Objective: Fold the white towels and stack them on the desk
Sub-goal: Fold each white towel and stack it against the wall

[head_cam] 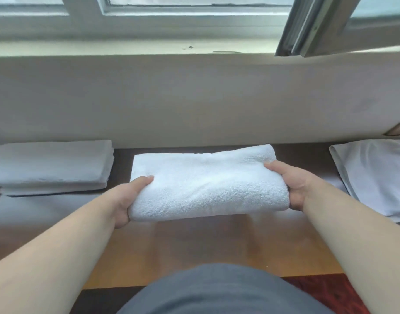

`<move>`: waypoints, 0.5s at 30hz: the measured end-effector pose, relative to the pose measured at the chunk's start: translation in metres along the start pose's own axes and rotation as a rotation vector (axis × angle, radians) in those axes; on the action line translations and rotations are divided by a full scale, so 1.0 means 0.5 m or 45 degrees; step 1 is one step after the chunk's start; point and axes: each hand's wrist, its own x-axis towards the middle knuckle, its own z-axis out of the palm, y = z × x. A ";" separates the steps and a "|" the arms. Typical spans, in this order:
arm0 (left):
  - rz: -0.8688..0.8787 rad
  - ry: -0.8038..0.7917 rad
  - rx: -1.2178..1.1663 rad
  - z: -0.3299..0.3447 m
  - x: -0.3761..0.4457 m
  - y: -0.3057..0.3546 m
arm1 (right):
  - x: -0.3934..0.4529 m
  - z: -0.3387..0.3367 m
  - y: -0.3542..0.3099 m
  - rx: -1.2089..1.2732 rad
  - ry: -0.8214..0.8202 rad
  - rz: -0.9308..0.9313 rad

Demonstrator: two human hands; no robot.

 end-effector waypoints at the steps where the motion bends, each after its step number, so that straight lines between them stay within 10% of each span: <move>1: 0.028 0.007 0.007 -0.020 -0.018 0.011 | -0.018 0.020 0.001 0.013 -0.008 -0.009; 15: 0.297 0.094 -0.013 -0.235 -0.303 0.145 | -0.247 0.241 -0.052 -0.105 -0.128 -0.312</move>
